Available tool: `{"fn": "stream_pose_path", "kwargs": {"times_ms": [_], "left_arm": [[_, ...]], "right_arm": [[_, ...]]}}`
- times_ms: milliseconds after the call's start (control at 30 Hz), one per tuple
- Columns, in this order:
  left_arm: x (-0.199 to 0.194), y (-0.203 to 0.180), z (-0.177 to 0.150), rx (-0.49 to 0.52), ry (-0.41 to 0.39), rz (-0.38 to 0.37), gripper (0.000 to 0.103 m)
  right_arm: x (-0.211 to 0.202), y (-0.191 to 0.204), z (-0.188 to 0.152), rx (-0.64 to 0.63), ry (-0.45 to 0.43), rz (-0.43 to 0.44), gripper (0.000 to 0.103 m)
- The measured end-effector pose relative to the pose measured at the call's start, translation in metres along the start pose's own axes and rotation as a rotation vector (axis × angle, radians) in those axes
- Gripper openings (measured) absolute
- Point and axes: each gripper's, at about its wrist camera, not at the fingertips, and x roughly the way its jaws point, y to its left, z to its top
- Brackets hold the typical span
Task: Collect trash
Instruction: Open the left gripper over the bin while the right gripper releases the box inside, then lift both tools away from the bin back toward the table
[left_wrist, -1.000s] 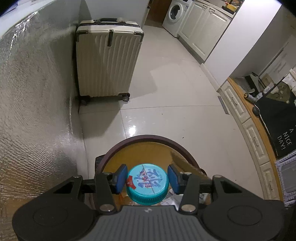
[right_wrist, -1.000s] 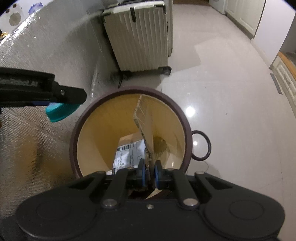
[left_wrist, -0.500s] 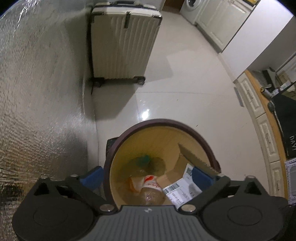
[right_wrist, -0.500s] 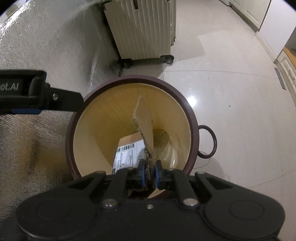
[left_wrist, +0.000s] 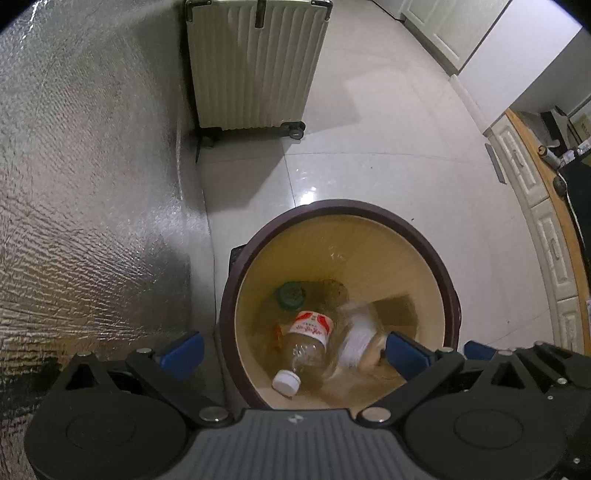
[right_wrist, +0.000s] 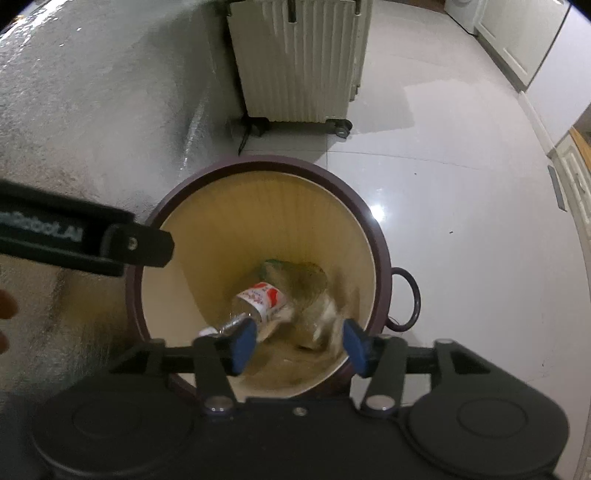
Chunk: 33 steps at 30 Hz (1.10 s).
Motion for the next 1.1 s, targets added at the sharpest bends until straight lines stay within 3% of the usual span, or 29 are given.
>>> {"fn": "stream_pose_path", "kwargs": {"times_ms": [200, 567, 733, 800, 1100], "left_arm": [[-0.001, -0.004, -0.009, 0.029, 0.012, 0.017, 0.103], [-0.003, -0.004, -0.023, 0.046, 0.000, 0.075, 0.103], [-0.009, -0.004, -0.030, 0.038, -0.024, 0.082, 0.103], [-0.013, -0.004, -0.034, 0.034, -0.032, 0.075, 0.103], [-0.039, -0.007, -0.056, 0.020, -0.078, 0.029, 0.103]], "right_arm": [[-0.007, -0.001, -0.006, -0.011, -0.013, -0.005, 0.062], [-0.021, -0.009, -0.017, 0.010, -0.055, 0.010, 0.081], [-0.031, -0.013, -0.024, 0.015, -0.086, 0.025, 0.100], [-0.037, -0.015, -0.026, 0.018, -0.099, 0.024, 0.103], [-0.060, -0.027, -0.044, 0.055, -0.149, -0.012, 0.103]]}}
